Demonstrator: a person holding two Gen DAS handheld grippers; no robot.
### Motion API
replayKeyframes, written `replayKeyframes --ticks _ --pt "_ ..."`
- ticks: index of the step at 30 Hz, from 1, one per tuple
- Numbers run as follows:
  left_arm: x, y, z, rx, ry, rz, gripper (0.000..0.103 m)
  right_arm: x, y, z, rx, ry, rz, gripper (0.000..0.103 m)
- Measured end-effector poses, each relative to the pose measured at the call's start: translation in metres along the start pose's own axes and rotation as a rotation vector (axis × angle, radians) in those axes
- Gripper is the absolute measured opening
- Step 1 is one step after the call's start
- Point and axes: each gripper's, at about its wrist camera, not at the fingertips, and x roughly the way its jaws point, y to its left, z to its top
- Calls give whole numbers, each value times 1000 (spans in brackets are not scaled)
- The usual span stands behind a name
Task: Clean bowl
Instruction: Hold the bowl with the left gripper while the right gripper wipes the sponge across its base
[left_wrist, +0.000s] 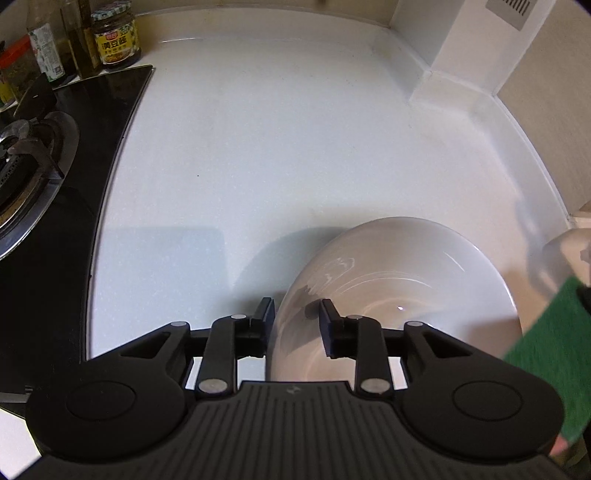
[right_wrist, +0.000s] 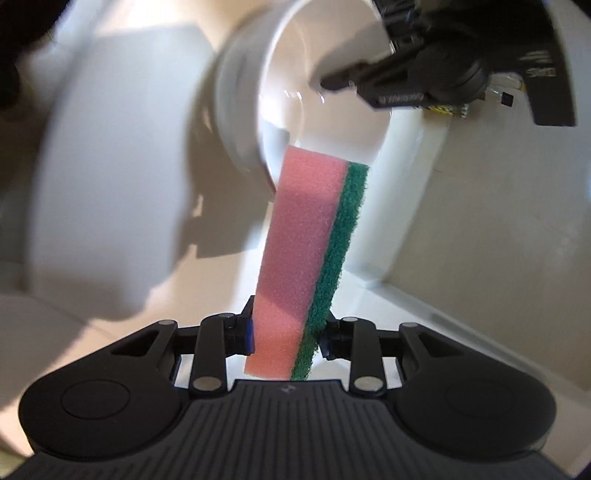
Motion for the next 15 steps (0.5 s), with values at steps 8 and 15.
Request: replayKeyframes --ticks 8,15 --pt "-33 0 -2 100 -53 23 14 20 -42 46 -61 -37 -107 26" --pt "-39 10 -4 77 -52 15 15 58 -22 98 -306 -65 -219 26"
